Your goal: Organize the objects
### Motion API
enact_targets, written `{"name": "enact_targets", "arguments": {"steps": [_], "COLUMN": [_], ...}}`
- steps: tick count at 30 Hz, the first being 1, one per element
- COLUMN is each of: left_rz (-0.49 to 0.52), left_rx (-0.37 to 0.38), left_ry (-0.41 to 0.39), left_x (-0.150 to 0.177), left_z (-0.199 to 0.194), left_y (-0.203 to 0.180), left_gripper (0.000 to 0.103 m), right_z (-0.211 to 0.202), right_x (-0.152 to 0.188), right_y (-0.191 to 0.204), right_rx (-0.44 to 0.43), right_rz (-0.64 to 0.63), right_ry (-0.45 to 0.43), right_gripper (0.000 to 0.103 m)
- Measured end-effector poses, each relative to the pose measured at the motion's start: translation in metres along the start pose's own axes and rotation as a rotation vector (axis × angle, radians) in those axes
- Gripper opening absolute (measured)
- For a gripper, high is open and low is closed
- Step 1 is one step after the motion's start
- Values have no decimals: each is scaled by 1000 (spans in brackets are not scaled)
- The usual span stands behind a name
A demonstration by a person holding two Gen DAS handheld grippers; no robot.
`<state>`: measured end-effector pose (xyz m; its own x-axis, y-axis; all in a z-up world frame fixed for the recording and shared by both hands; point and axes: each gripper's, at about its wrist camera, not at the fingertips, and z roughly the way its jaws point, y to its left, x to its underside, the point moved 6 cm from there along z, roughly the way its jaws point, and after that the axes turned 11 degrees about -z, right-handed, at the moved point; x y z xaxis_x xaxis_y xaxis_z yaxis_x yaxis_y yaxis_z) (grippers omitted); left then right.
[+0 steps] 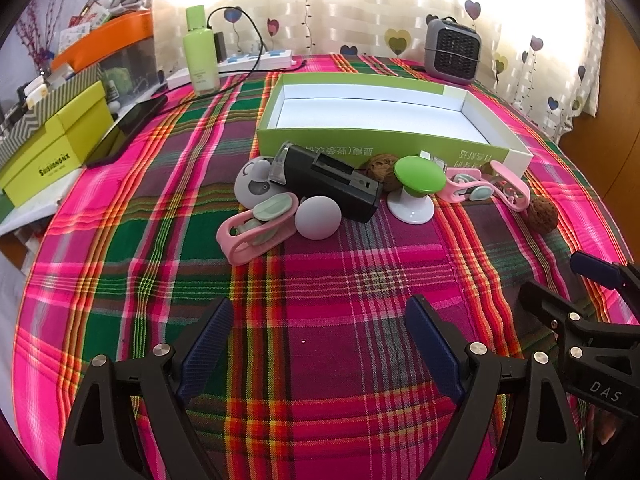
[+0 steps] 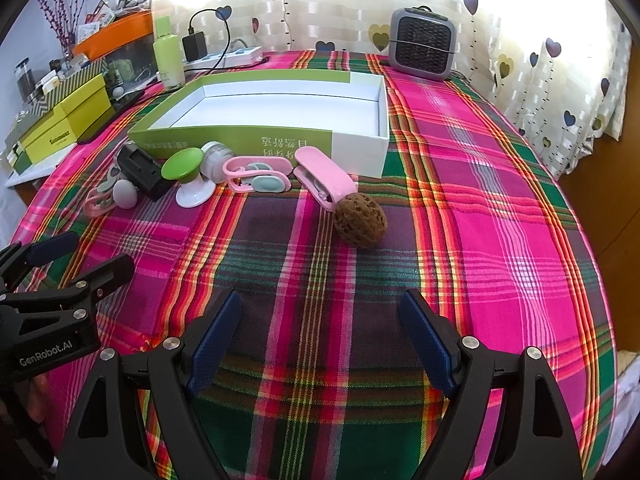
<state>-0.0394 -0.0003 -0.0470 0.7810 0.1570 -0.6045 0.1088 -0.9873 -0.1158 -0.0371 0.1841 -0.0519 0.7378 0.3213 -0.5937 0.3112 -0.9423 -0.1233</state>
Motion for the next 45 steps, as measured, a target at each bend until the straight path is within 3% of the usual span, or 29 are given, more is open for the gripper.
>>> {"name": "enact_targets", "arguments": {"steps": [23,32,39,45], "left_rz": [17,-10,-27,-23], "left_rx": [20,68,87,97], "left_ry": [5,0,0,-16], "left_x": [-1,-7,-14,-25], "left_z": [0,-2,0,1], "left_y": [0,20,36,43], "left_gripper": [87,87,87,87], "right_z": [1,-2,-3,13], "right_x": [0,1,-6,-13], "right_y": [1,-13,-35,-42], "right_rx": [-6,-73,-49,-60], "right_rz": [-7,18,35,30], "right_ry": [0,-26,-56,-29], "right_gripper": [82,82,81,81]}}
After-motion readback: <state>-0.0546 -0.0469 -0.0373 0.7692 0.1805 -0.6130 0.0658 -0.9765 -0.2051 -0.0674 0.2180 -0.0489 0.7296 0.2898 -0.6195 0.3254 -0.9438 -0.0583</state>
